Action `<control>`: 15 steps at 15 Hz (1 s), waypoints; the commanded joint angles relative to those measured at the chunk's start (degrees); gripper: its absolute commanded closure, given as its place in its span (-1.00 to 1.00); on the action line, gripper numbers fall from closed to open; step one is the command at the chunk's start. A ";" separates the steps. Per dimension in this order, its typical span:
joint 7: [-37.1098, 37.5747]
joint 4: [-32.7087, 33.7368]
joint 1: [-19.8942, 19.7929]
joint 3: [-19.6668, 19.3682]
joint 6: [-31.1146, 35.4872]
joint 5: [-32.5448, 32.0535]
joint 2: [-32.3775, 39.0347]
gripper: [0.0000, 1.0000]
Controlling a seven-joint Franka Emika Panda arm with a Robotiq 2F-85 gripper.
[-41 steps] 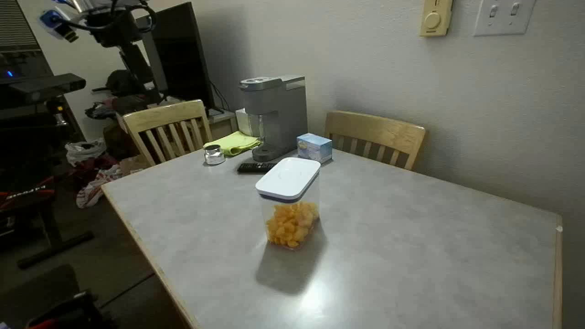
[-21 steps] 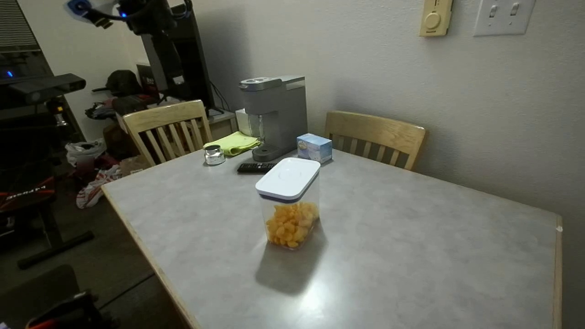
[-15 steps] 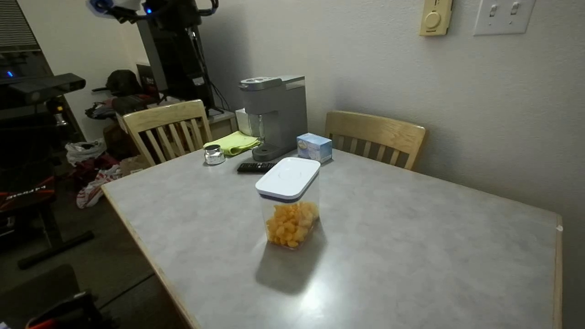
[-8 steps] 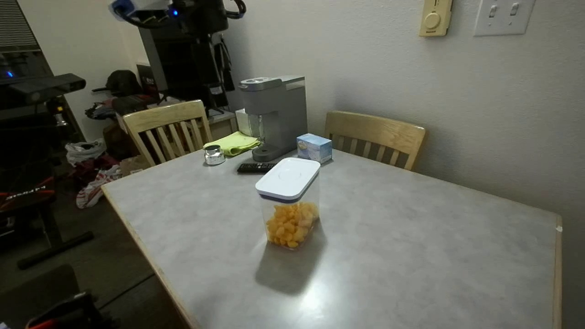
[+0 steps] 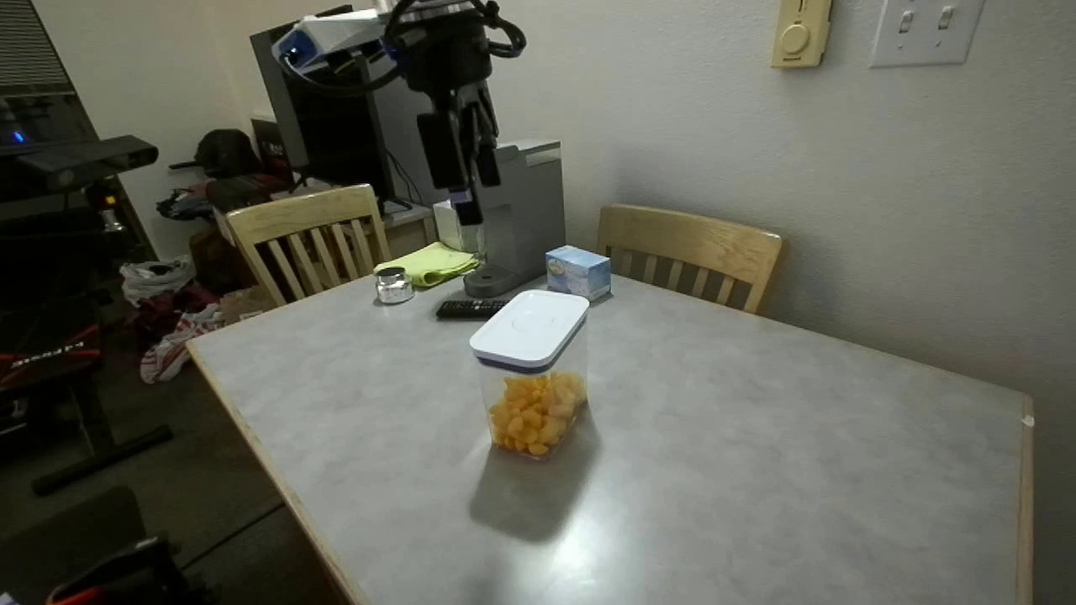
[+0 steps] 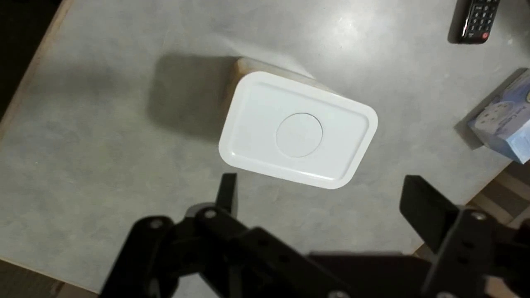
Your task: Remove the white lid from the food container and put it on the table
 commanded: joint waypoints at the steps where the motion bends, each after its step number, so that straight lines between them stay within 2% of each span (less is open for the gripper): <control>1: -3.84 3.86 -0.72 -1.34 0.57 3.06 5.09 -0.58; 7: -19.15 10.70 -1.33 -2.98 -5.13 8.51 11.55 0.22; 10: -28.97 15.38 -2.16 -3.03 -10.34 10.78 14.45 0.60; 11: -31.85 16.85 -2.46 -2.99 -12.03 11.10 15.37 0.79; 13: -36.01 19.35 -2.86 -2.88 -14.40 10.90 17.01 1.00; 15: -38.43 20.28 -2.97 -2.71 -15.05 10.77 18.10 1.00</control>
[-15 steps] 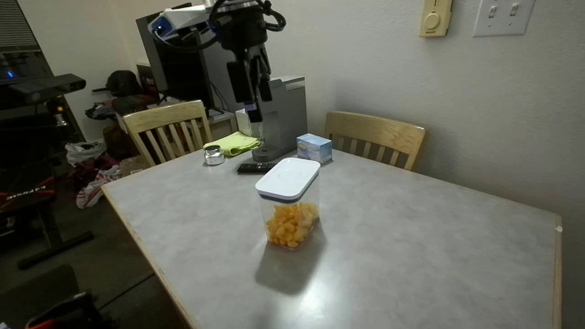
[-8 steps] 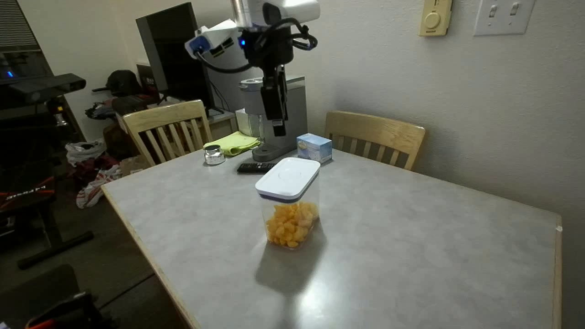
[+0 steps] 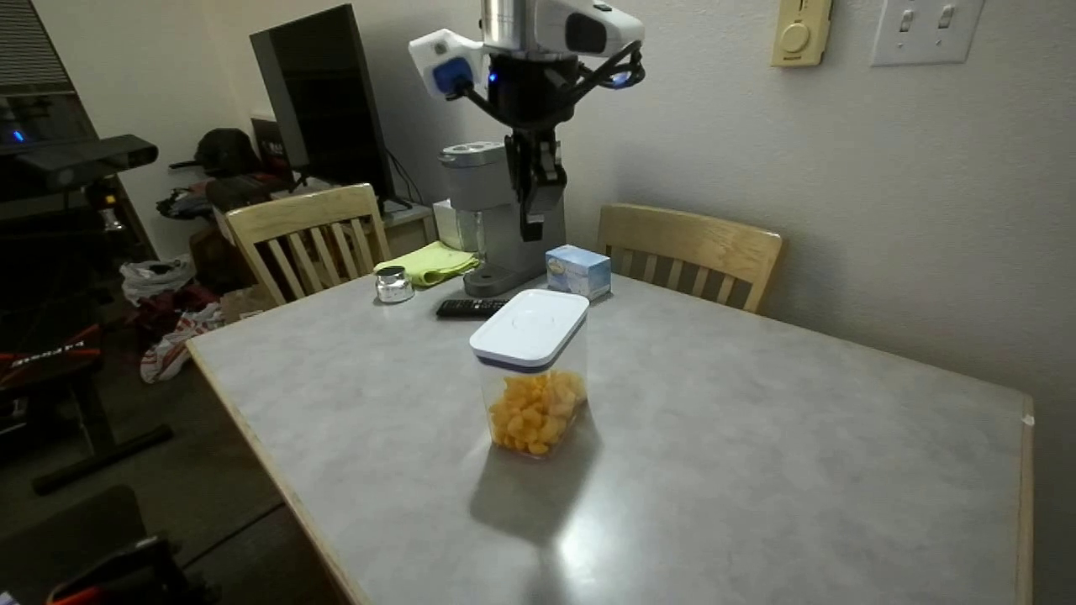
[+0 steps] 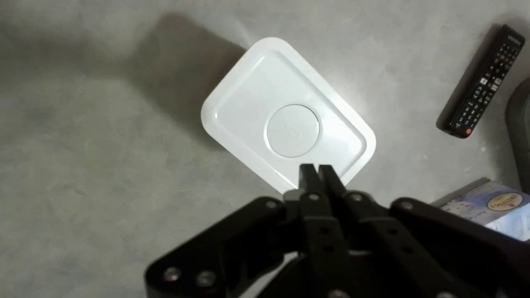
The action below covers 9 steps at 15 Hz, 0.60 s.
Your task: Remove the white lid from the food container and put it on the table
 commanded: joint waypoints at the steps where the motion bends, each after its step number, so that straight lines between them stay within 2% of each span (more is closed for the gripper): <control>1: -5.11 3.31 -0.83 0.45 -2.35 0.92 3.25 1.00; 9: -3.48 -0.43 -0.12 1.10 3.84 1.71 4.46 1.00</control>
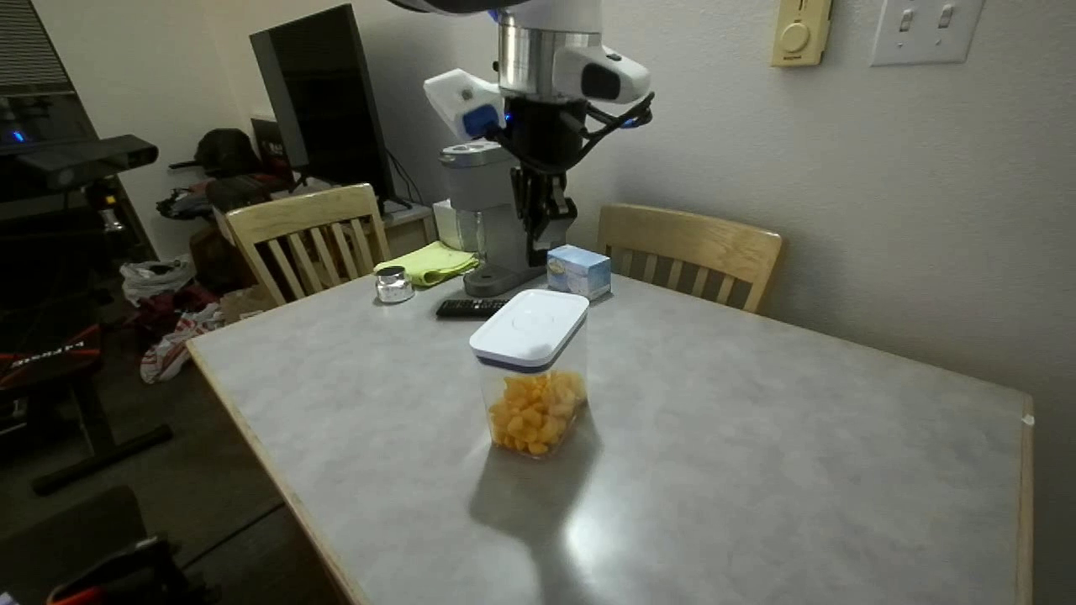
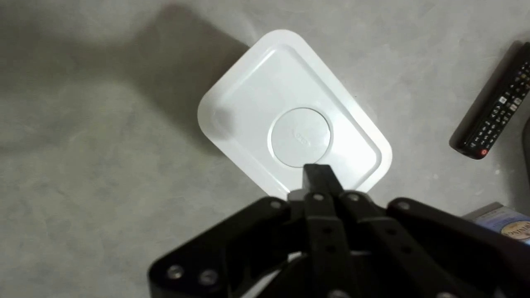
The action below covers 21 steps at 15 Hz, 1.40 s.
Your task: Remove the white lid from the food container and put it on the table
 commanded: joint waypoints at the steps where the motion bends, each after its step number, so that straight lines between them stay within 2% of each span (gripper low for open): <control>1: -0.15 -2.00 0.07 0.96 3.45 1.85 0.37 1.00; 7: -1.51 -6.06 1.40 2.79 9.55 1.90 0.49 1.00; 12: -3.43 -8.10 1.05 2.68 15.61 0.94 1.32 1.00; 21: -3.04 -11.26 0.17 1.78 19.50 0.66 2.05 1.00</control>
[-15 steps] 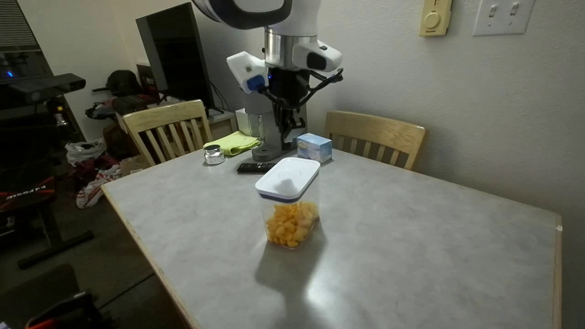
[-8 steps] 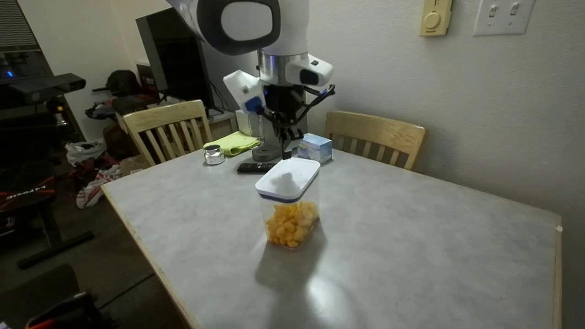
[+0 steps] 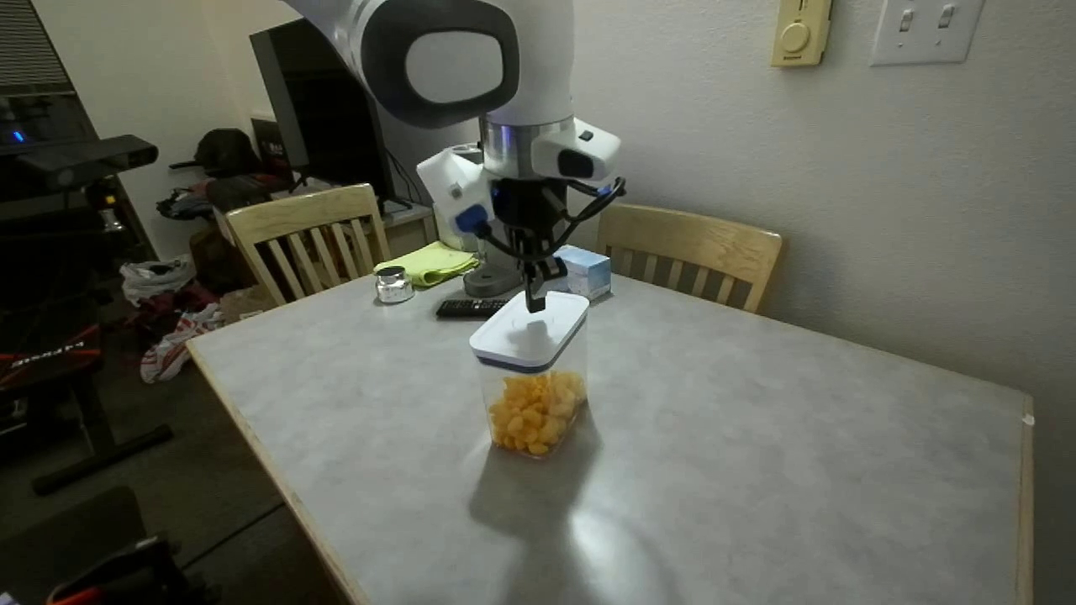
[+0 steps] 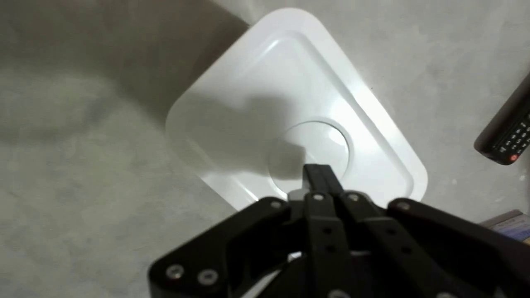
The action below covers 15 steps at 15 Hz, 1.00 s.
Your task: Remove the white lid from the food container and put it on the table
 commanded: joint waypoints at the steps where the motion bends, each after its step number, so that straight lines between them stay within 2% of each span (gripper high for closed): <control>1: -0.51 -1.84 -0.57 -0.34 2.70 -0.50 0.89 1.00; 10: 1.54 -2.98 -0.50 -0.67 3.44 -0.45 2.30 1.00; 15: 5.33 -4.69 0.18 -1.67 4.44 -3.47 3.12 1.00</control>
